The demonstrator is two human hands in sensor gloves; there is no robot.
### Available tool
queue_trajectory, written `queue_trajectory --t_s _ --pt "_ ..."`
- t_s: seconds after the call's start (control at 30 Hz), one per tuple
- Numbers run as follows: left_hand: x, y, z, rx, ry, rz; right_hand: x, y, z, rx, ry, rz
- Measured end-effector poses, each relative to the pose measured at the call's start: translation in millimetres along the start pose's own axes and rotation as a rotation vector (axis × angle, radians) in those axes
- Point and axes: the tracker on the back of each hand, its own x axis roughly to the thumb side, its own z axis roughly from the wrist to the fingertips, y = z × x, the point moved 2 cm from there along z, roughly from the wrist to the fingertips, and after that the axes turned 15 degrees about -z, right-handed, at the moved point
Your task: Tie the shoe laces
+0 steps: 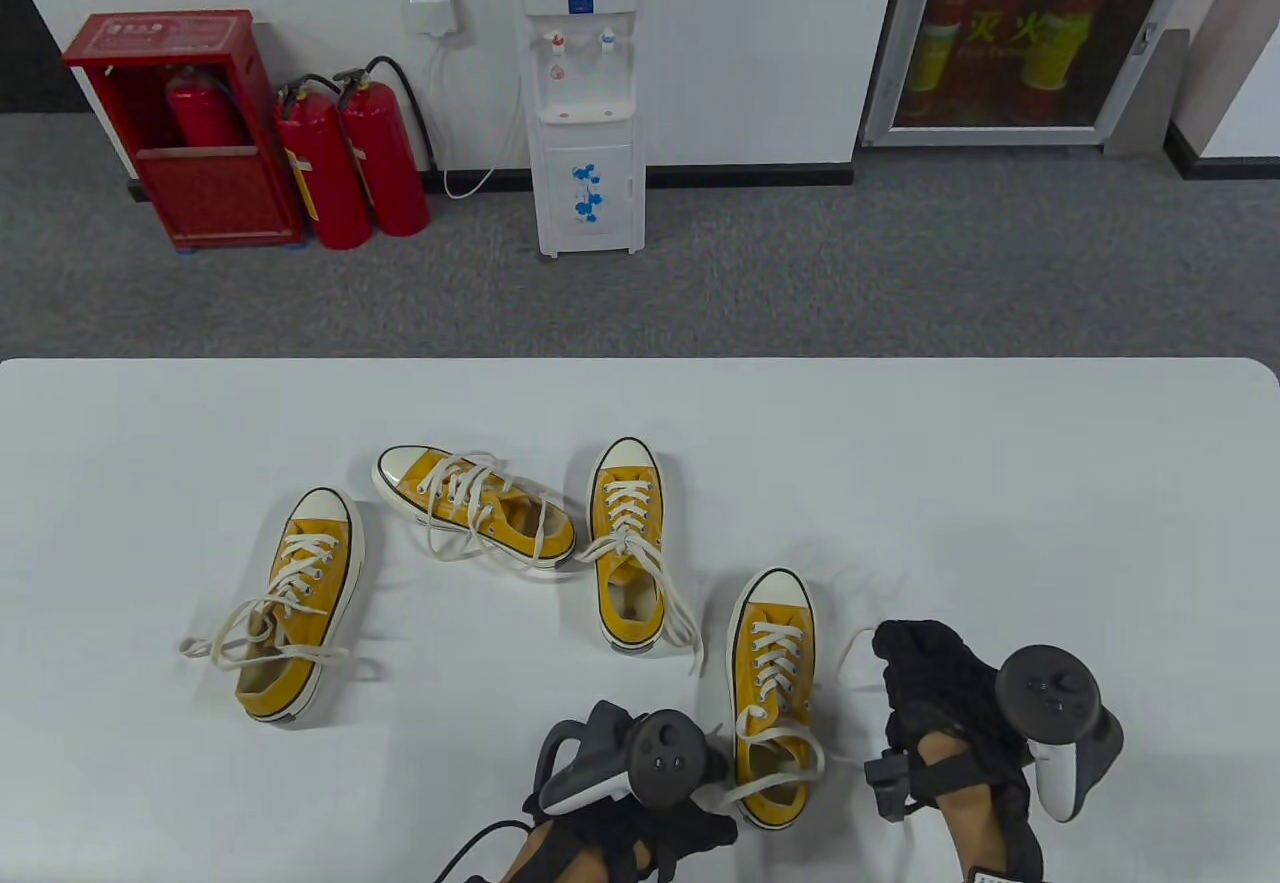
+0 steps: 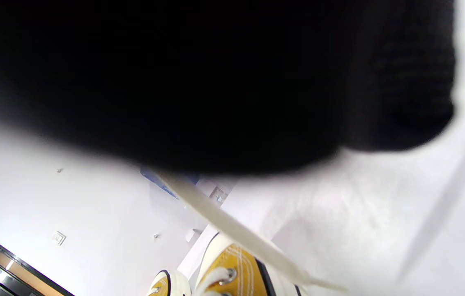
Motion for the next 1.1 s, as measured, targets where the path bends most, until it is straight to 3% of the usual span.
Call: queue_trajectory --t_s 0.4,0.83,1.1 --pt "-3.3 -7.0 -0.3 0.049 0.002 -0.087 1.8 -2.0 -0.5 0.021 0.000 -0.002" --pt "-2.7 -75.0 -16.6 0.208 0.032 -0.400 2.1 -5.3 -2.1 0.050 -0.018 0.131" --pt "-1.3 -105.2 -19.0 0.246 0.042 -0.660 4.9 -22.7 -2.9 0.189 -0.011 0.362"
